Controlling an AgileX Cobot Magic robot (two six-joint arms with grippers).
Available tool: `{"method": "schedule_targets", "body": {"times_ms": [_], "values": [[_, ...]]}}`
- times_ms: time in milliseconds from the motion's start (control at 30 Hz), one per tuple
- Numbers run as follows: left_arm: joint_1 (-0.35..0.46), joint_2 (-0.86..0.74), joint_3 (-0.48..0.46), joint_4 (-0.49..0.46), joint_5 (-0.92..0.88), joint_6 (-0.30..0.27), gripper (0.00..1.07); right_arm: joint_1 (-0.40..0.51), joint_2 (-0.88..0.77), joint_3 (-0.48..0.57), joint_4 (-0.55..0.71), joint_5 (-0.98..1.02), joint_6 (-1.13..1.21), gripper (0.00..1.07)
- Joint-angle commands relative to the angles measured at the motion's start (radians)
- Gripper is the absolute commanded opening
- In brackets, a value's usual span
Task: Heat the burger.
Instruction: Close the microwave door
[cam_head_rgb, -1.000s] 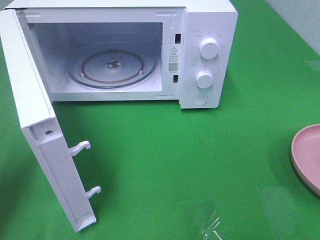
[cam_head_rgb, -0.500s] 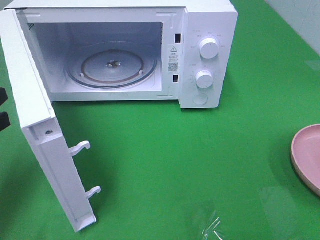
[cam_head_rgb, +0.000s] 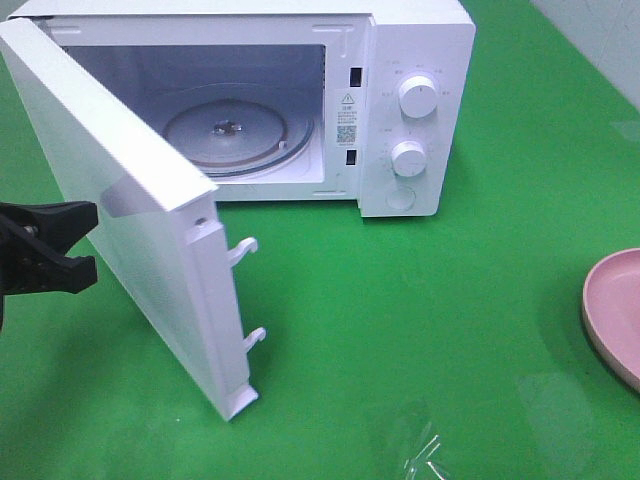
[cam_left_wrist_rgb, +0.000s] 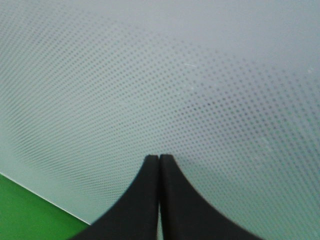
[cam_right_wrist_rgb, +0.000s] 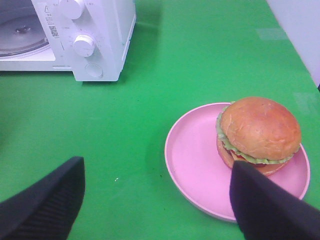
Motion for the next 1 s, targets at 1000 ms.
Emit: {"method": "schedule_targets", "body": {"times_ms": [1000], "values": [[-0.309,0.207,-0.335,-0.288,0.095,0.063,0.0,-0.004,-0.026,0.0,0.002,-0.007,-0.011,0.76]]}}
